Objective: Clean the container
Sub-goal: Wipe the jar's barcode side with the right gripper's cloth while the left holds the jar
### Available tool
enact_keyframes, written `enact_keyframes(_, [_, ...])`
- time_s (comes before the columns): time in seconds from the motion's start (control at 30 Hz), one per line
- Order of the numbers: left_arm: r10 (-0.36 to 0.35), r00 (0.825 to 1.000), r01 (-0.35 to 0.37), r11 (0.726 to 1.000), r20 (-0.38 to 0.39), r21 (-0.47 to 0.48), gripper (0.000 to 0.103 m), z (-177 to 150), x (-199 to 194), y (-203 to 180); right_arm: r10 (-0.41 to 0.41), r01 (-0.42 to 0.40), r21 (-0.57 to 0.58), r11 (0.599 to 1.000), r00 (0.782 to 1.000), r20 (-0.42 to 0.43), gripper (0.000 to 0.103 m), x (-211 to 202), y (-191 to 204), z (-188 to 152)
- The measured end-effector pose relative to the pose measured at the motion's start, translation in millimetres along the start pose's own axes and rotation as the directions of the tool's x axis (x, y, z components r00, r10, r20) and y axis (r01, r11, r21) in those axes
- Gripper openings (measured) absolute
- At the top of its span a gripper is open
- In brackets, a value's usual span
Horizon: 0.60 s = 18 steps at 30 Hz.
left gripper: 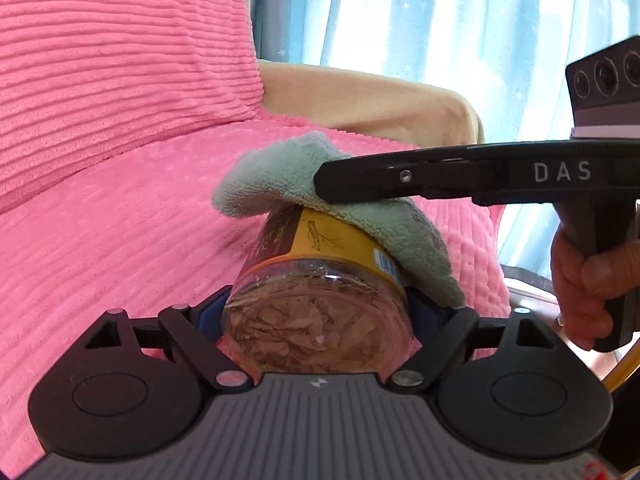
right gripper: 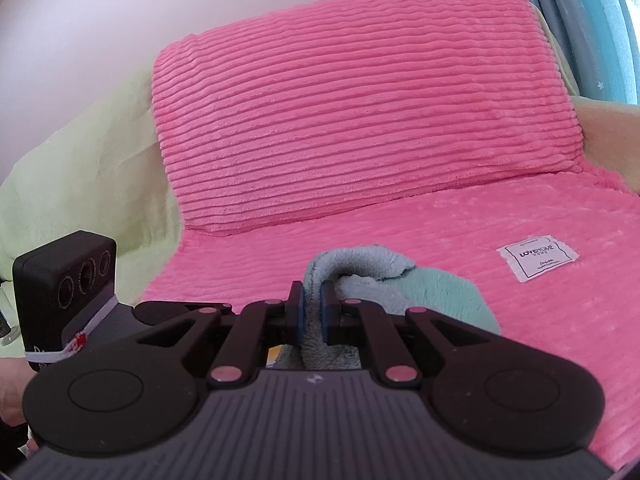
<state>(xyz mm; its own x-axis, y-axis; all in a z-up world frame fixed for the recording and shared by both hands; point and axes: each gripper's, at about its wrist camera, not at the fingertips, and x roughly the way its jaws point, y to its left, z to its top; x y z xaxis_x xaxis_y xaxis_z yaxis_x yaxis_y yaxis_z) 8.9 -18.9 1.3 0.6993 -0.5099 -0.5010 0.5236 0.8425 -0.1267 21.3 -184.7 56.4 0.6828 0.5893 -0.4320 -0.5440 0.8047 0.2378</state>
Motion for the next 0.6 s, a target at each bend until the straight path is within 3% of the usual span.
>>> enact_keyframes(0.1, [0.024, 1.0, -0.024, 0.998, 0.011, 0.054, 0.087, 0.1, 0.0, -6.6, -0.021, 0.021, -0.001, 1.0, 1.0, 0.009, 0.005, -1.7, -1.9, 0.8])
enact_keyframes(0.17, [0.07, 0.997, -0.073, 0.983, 0.022, 0.167, 0.087, 0.8, 3.0, -19.8, -0.053, 0.053, 0.0, 0.999, 0.998, 0.017, 0.005, -3.0, -4.9, 1.7])
enact_keyframes(0.23, [0.148, 0.988, -0.152, 0.926, 0.037, 0.347, 0.087, -2.4, 9.3, -41.3, -0.084, 0.084, 0.019, 0.996, 0.996, 0.022, 0.005, -4.1, -10.3, 1.8])
enact_keyframes(0.27, [0.166, 0.985, -0.169, 0.904, 0.043, 0.393, 0.087, -4.5, 11.6, -47.7, -0.096, 0.095, 0.031, 0.995, 0.995, 0.024, 0.005, -4.5, -13.1, 1.8])
enact_keyframes(0.33, [0.174, 0.984, -0.177, 0.896, 0.044, 0.408, 0.087, -5.6, 13.4, -50.1, -0.099, 0.098, 0.042, 0.994, 0.995, 0.02, 0.006, -4.6, -14.9, 2.0])
enact_keyframes(0.4, [0.162, 0.986, -0.163, 0.906, 0.035, 0.39, 0.087, -5.1, 14.1, -45.9, -0.075, 0.074, 0.041, 0.996, 0.997, 0.017, 0.007, -4.3, -11.8, 2.1])
enact_keyframes(0.6, [0.169, 0.985, -0.165, 0.908, 0.025, 0.386, 0.086, -3.9, 18.4, -45.2, 0.102, -0.102, 0.0, 0.995, 0.995, -0.023, 0.007, -0.2, 9.3, -1.7])
